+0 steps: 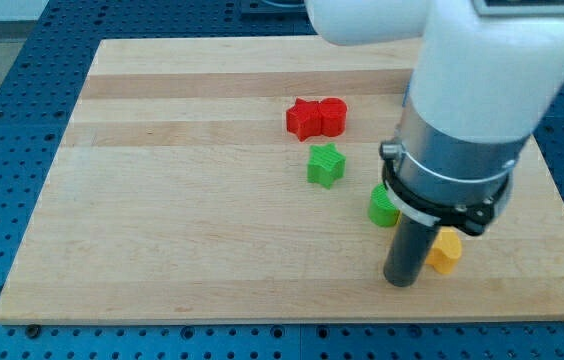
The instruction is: Push the green circle to the right of the green star
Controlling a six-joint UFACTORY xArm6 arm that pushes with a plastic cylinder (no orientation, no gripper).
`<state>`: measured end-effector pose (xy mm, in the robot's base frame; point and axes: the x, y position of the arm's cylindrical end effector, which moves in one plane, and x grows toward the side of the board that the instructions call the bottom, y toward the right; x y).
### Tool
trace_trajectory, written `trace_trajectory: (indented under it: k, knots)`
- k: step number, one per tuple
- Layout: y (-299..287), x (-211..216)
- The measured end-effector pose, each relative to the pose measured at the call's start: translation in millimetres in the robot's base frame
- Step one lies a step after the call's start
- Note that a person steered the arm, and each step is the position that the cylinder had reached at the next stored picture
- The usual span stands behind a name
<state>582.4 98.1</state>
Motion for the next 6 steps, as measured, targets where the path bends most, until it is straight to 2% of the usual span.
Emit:
trace_trajectory:
  k: [6]
  knots:
    - [4.4, -64.0]
